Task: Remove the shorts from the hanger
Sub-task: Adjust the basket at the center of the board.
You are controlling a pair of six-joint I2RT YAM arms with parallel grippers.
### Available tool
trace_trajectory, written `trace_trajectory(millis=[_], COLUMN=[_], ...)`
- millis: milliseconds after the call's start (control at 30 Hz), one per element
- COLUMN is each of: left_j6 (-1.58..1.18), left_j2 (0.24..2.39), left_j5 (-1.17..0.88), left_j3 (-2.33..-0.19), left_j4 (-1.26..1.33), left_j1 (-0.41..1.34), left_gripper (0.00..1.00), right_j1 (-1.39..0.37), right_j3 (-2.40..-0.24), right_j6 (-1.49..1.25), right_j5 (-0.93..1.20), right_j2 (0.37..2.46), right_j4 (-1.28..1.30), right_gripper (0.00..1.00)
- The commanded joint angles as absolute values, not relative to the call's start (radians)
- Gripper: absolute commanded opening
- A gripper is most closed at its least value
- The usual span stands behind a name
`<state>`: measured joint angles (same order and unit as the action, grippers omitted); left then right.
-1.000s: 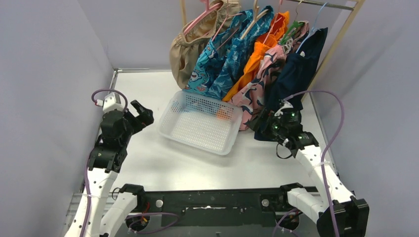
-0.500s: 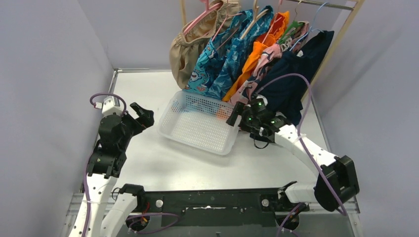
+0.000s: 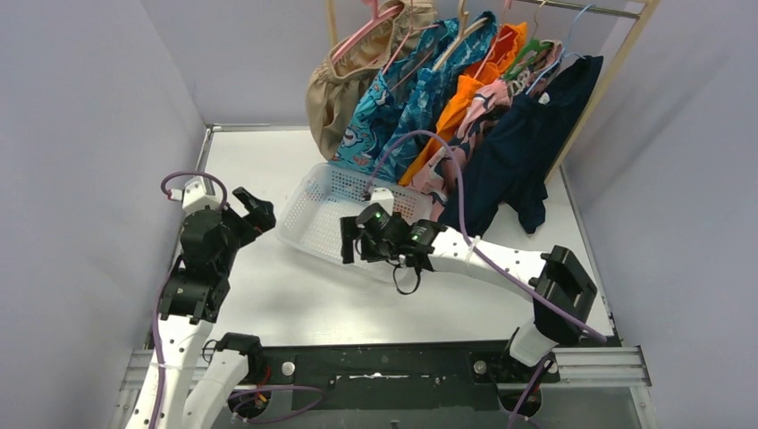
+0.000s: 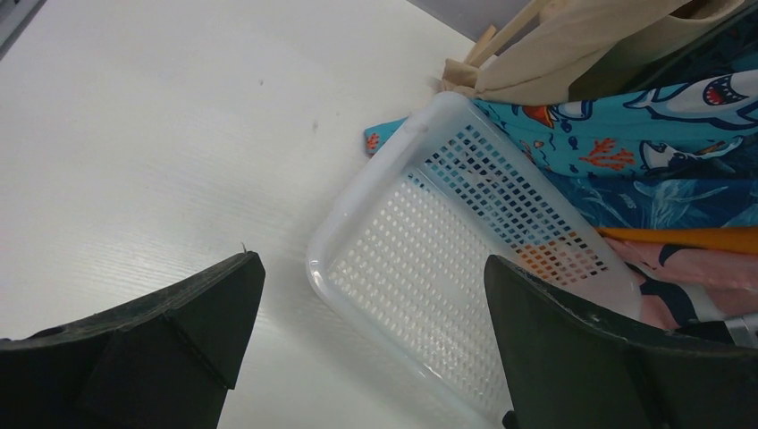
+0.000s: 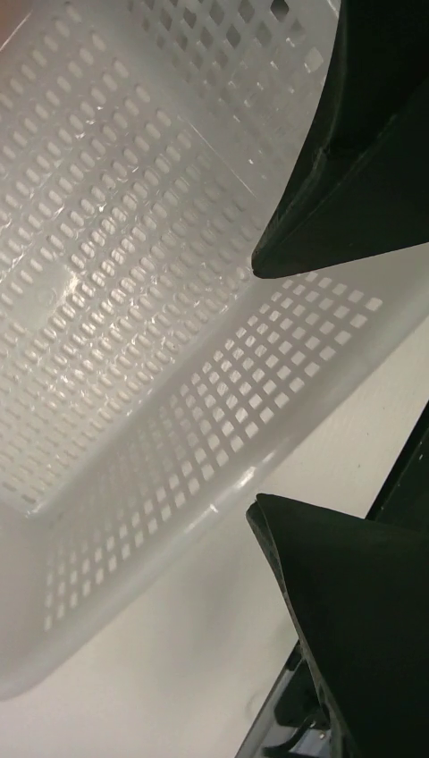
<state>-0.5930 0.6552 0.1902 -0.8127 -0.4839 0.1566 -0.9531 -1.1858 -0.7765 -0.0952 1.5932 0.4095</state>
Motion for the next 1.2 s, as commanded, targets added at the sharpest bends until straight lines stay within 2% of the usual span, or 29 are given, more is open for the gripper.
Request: trace_trajectory(millis=[0,167,400,567,733,933,1067,1167], left_j6=[-0.586,-0.603,-0.619,-0.64,-0.652,-0.65,-0.637,-0.637], left_j2=[0.659,0.673,0.781,0.818,0.817,0.793,0.781,0.783], left_j5=[0.221,0.211,0.101,0.042,0.064,0.147,0.181,0.187], left_j3=[-0.815,-0.797,-0.802,-0.79,-0.787,-0.8,-0.816,-0.816], left_j4=[-0.448,-0.454,-0.474,-0.449,-0.455,-0.487,-0.508,-0.519], left_j1=[0.158,0.158,0.157,0.157,0.156,0.155,0.152,0.153], left_gripper=[0.97,0.97,0.97,0.97,0.97,0.97,0.97,0.97], right_j1=[-1.026,-0.979,-0.751,-0.701,-0.776,-0.968,-1.04,-1.043], right_j3=[-1.312,-1.307,-1.187,-1.187,-1.282,-1.418,-1.528,-1.482], right_j6=[-0.67,-0.7,-0.776,-0.787,-0.836,-0.709,-0.674,-0.657], right_j5=[-0.338,-0.482,-0.367,-0.282,-0.278,-0.137,-0.247,-0.285], right_j2=[1.568,1.501,1.419,1.475,1.618,1.761,1.8,1.743], right_j4=[0.511,0.613,0.622,0.579,0.639,0.503,0.585,0.571], right_gripper=[0.98,0.97,0.98,0.98,0.98,0.98,0.98,0.98])
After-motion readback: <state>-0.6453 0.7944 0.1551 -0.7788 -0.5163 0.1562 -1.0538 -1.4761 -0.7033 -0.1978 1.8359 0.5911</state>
